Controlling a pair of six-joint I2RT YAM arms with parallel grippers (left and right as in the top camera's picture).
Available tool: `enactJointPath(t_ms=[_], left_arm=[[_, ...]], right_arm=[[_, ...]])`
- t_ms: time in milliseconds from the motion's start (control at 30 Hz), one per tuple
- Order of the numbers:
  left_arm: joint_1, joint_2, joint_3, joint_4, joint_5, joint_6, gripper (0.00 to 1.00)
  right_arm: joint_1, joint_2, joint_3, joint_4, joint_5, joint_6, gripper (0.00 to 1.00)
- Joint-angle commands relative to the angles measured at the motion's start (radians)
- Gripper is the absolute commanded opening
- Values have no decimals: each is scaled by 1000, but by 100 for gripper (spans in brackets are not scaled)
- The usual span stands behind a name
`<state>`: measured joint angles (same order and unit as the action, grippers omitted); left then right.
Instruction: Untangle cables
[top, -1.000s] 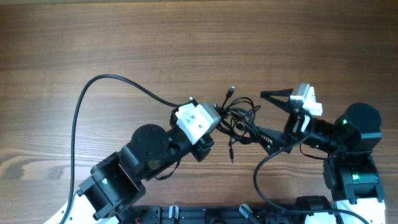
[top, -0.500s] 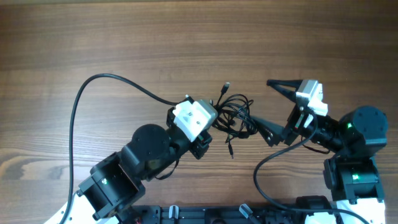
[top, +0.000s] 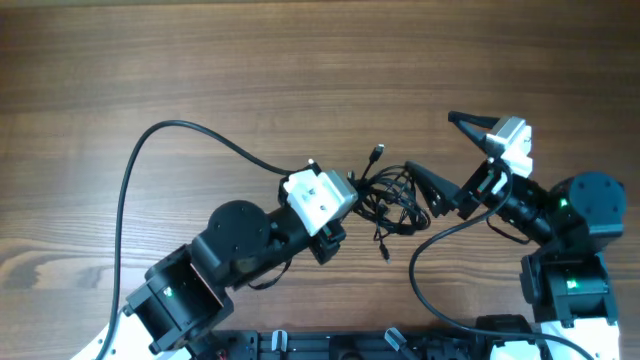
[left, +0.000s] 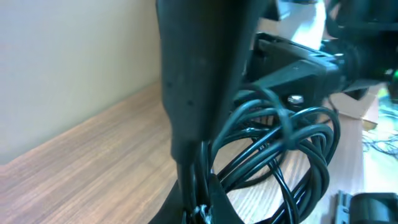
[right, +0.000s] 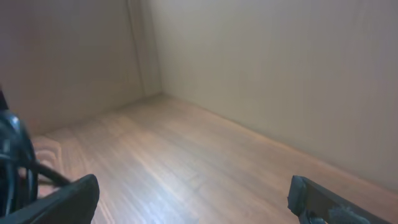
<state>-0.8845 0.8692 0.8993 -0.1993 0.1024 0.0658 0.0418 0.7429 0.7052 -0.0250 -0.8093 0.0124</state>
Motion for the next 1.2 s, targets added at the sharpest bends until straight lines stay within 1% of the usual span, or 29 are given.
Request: enactJointPath(t_ms=[0,67,133,267,333,433,500,567,600,667,733,767,867,967,1033,1167], left_arm=[[1,-13,4,14,-114,4,4],[1,-13,4,54,-118,-22,4],[1,-13,4,70,-90,-22,4],[1,2,4,109,103,-21,4],[1,20,4,114,118,-22,4],[0,43,4,130,151,-22,4],[0,45,4,137,170,-30,4],[0,45,4,136,171,-30,4],[0,42,4,135,171,-30,4],[0,26,4,125,166,-29,4],[0,9,4,104,130,-29,4],[0,0,4,85,84,-29,4],[0,-29,4,21,-72,-36,4],[0,-32,4,-23,-264,-132,4],[0,-32,4,-54,-349,-180,4],[0,-32,4,-88,-355,-184,4]], right_arm=[[-4,3,9,-15,-71,-13,100],[-4,3,9,-42,-81,-12,100],[-4,3,9,-43,-152,-13,100],[-4,3,9,-41,-198,-12,100],[-4,3,9,-32,-253,-13,100],[-4,3,9,-32,-220,-12,100],[-4,4,9,-45,-36,21,100],[-4,4,9,-80,302,144,100],[-4,4,9,-117,488,175,100],[-4,4,9,-181,750,229,100],[-4,4,9,-228,875,227,99],[-4,4,9,-242,904,227,99],[-4,4,9,-259,911,226,100],[-4,3,9,-288,907,225,100],[-4,3,9,-292,908,226,100],[-4,3,9,-287,985,232,100]])
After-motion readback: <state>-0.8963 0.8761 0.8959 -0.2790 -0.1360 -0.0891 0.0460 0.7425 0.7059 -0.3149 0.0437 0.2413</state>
